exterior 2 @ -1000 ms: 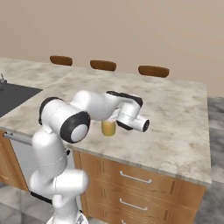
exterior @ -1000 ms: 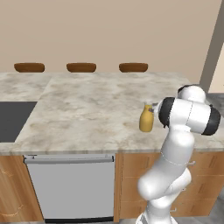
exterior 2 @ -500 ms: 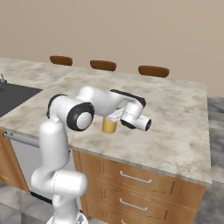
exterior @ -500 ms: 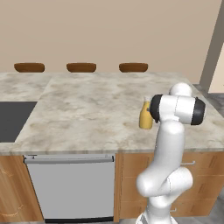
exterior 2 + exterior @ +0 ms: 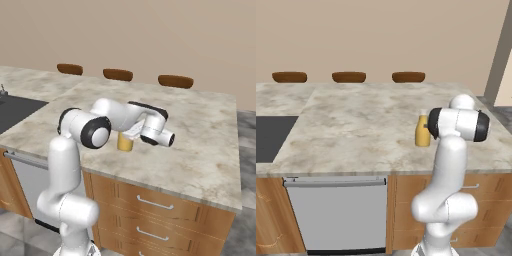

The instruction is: Move the onion and bar from the second highest shelf to the top shelf to make space. Then, place the pitcher from the counter on the cleared second highest shelf.

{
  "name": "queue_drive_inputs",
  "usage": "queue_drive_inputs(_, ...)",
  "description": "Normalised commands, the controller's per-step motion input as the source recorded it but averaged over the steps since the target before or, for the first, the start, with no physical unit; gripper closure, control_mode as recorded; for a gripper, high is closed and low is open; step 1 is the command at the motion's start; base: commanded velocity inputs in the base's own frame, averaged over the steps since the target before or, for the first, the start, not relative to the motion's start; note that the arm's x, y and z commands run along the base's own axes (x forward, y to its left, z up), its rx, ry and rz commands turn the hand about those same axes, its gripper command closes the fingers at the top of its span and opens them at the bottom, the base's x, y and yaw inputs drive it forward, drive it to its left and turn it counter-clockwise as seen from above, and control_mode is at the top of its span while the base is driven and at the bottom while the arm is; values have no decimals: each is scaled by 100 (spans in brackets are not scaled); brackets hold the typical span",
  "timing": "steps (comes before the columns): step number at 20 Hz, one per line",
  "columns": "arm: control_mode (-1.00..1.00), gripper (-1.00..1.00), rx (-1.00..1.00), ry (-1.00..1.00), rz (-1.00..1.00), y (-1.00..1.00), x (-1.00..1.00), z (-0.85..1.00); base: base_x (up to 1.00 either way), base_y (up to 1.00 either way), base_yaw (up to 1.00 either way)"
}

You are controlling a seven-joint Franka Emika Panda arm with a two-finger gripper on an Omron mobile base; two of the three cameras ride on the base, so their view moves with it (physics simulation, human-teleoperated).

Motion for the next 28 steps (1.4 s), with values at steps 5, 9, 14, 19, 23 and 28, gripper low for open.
queue_drive_inputs(5, -100, -100, -10, -18, 5, 15, -16, 1, 0, 0, 0)
queue_drive_inputs(9, -100, -100, -6, -10, 2, 0, -20, 10, 0, 0, 0)
queue_drive_inputs(14, -100, -100, -5, -5, 0, 0, -24, 24, 0, 0, 0)
queue_drive_inputs(19, -100, -100, -4, -1, 0, 0, -16, 25, 0, 0, 0)
queue_drive_inputs(23, -100, -100, -3, 0, 0, 0, -1, 6, 0, 0, 0)
queue_drive_inputs(28, -100, -100, -3, 6, 0, 0, 0, -3, 0, 0, 0)
